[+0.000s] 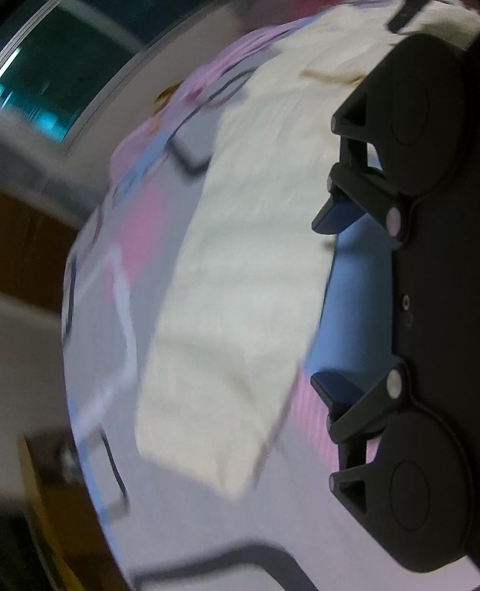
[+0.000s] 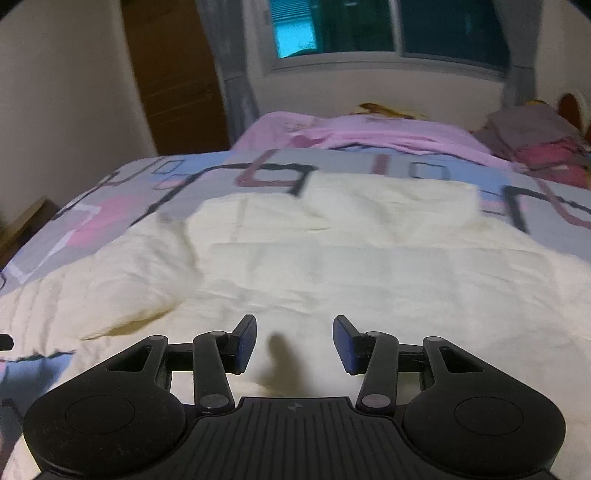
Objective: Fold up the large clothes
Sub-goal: 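Grasp the other sleeve end with the left tool and lift it, then fold the held sleeve across the jacket body with the left tool and release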
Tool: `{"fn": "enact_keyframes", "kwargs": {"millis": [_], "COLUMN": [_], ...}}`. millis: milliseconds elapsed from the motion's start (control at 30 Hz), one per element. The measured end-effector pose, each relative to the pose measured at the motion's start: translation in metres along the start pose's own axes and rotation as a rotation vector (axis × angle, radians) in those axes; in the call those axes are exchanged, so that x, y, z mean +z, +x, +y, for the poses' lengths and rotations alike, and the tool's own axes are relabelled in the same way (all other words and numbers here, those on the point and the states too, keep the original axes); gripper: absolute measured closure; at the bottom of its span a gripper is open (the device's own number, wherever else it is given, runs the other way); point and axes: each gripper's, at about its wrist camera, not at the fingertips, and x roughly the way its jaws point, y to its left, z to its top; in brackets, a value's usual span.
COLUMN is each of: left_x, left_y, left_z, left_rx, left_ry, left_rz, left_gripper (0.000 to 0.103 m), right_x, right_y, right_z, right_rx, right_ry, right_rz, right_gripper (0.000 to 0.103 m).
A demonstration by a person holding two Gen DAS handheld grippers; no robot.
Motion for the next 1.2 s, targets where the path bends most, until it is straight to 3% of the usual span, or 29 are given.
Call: {"fn": "enact_keyframes", "kwargs": {"millis": [167,367,400,433,467,533,600,633,800,967,1200], "left_x": [0.011,0.023,0.024,0.026,0.028,0.030,0.033,0.033,0.047,0.054,0.004], "left_y": [0.008,0.025,0.027,0.030,0.030,0.031,0.030,0.026,-0.002,-0.032,-0.040], "left_z": [0.044,0.056,0.056,0.058,0.062,0.071,0.068,0.064,0.020,-0.067,-0.208], "left_rx": [0.057,0.018,0.015,0.018,0.019,-0.010,-0.021,-0.024,-0.129,-0.318,-0.629], "left_ry": [-0.127,-0.161,-0.165,-0.176,-0.193,-0.232,-0.222,-0.193,-0.056,0.168,0.452], "left_rz": [-0.033,-0.106,-0.130,-0.150,-0.162,-0.161,-0.169,-0.185,-0.258,-0.315,-0.222], "left_gripper": [0.022,0.016,0.024,0.042,0.050,0.080,0.087,0.090,0.093,0.093,0.093], "right_x": [0.005,-0.002,-0.004,-0.005,-0.005,-0.003,-0.003,-0.005,0.000,0.006,0.008], "right_y": [0.017,0.051,0.057,0.060,0.061,0.058,0.057,0.065,0.065,0.035,-0.017], "right_z": [0.028,0.032,0.032,0.032,0.033,0.031,0.028,0.027,0.018,-0.002,-0.046], "right_rx": [0.024,-0.028,-0.037,-0.043,-0.049,-0.041,-0.056,-0.072,-0.028,-0.012,-0.060], "right_ry": [-0.025,-0.019,-0.019,-0.025,-0.033,-0.011,0.002,-0.007,0.036,0.110,0.176], "right_rz": [0.006,0.071,0.085,0.088,0.090,0.072,0.037,0.076,0.081,0.015,-0.054], "right_gripper": [0.057,0.057,0.057,0.057,0.057,0.057,0.057,0.057,0.057,0.057,0.057]}}
